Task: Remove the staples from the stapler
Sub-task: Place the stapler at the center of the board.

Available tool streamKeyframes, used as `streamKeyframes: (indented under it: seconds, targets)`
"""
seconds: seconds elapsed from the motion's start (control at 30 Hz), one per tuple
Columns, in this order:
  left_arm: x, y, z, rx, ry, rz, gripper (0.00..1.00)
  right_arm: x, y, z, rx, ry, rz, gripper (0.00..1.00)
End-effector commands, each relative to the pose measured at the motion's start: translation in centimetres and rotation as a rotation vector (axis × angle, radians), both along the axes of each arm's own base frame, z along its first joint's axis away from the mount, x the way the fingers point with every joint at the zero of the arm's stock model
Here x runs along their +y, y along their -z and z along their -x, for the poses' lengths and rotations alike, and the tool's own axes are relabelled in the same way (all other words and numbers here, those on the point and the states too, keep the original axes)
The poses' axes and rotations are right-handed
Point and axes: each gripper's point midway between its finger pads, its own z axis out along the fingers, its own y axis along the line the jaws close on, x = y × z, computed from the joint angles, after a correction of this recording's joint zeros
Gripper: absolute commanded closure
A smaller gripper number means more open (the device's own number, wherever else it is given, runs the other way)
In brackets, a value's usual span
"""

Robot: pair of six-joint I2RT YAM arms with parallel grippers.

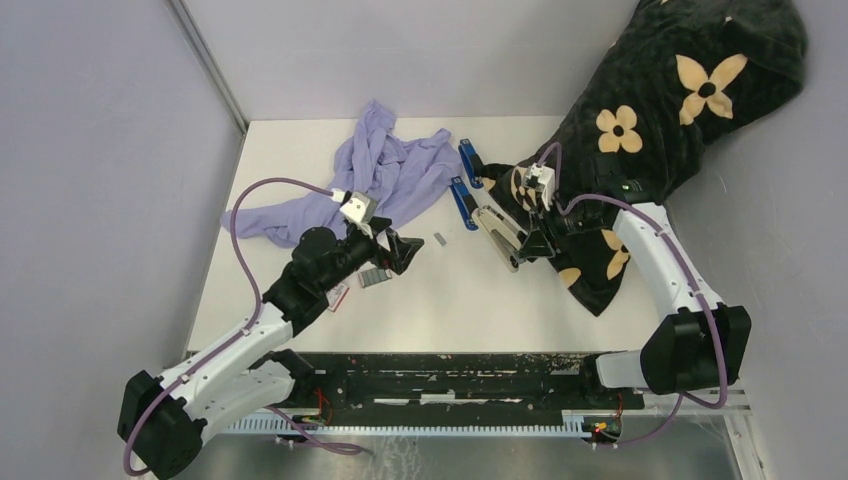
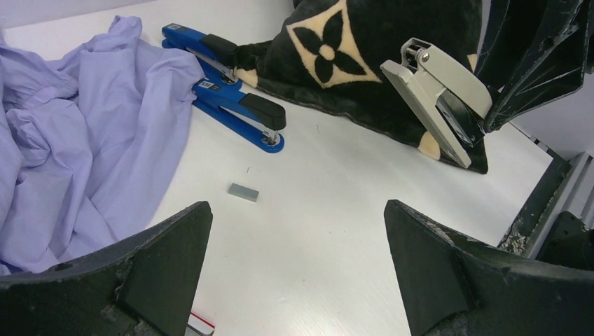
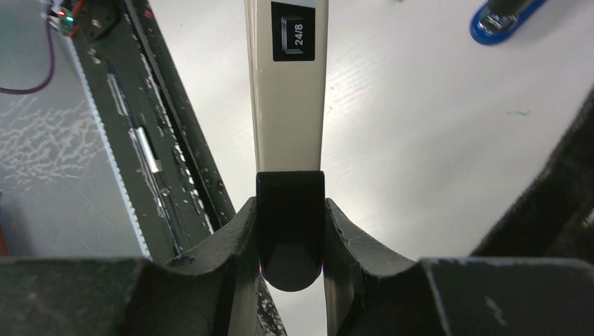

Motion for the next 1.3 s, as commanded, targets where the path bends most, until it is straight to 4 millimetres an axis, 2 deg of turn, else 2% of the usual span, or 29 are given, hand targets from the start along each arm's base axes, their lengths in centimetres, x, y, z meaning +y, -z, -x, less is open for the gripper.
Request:
streamKeyframes:
  seconds: [0.0,0.3,0.63,0.8,1.0,1.27]
  targets:
    - [-0.3,-2.0,-0.5,-0.023,-0.020,0.065,0.01,-1.8,-1.0,-0.9,-0.120,0.010,0.062,0.99]
    - [-0.6,-1.3,-1.0,-0.003,-0.024,0.060,0.01,-5.3,2.7,-2.9,-0.126,0.138,0.246,0.99]
    - [-0.6,-0.9,-1.1,0.014,-0.031,0.066,0.01,-7.4,7.4,-5.1,-0.085,0.285,0.403,0.99]
    - [-0.7,-0.6,-1.1,0.027,-0.030,0.068,0.01,-7.6,9.1,-7.0,-0.071,0.367,0.493,0.99]
    - [-0.9,-0.7,-1.1,0.034,-0.025,0.074,0.01,-6.9,11.3,-9.1,-0.005,0.431,0.592,0.99]
    - [-0.6,-0.9,-1.3,0.026,-0.043,0.077,0.01,-6.6,11.9,-11.7,0.031,0.509,0.668,0.95]
